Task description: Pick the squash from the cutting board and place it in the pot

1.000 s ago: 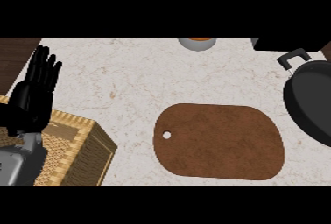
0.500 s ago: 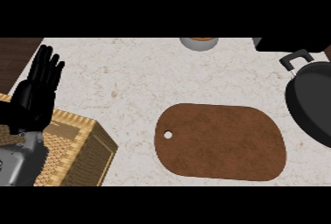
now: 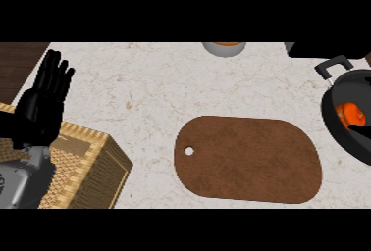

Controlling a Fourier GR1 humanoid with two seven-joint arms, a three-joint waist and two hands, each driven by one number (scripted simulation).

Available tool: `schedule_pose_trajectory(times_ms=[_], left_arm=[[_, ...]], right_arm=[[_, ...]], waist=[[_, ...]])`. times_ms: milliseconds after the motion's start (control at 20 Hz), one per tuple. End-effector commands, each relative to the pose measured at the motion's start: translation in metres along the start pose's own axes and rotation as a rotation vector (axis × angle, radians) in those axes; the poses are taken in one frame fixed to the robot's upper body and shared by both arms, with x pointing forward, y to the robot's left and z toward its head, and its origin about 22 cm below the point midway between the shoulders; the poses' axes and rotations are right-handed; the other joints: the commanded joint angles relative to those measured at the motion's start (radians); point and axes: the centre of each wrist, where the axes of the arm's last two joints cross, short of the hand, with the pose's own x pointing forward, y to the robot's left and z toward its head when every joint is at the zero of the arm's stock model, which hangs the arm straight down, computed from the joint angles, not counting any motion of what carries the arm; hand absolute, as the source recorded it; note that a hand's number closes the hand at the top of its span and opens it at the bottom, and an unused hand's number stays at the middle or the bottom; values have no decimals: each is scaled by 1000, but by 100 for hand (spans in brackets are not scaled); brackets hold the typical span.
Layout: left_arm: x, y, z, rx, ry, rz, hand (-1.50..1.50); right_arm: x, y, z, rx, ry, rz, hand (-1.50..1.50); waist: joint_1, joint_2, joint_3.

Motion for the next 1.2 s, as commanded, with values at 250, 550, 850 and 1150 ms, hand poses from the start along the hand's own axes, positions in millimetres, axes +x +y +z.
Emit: schedule_pose_trajectory(times_ms=[250,550,850,1150], left_arm=[[-10,12,2,3,112,-37,0],[-27,16,19,15,99,-61,0],[-8,3,7,31,89,-31,0],[-13,10,4,28,103,-26,0]], right_arm=[[-4,-3,-20,-56,-114,-470,-150],[-29,-70,1,-113,-81,-633,-150],[-52,-108,37,-134,-66,-647,-150],[-62,-124,58,-89,-54,-642,-150]], waist=[[-15,6,-9],[-17,6,-10],[-15,12,-6],[-17,16,-5]])
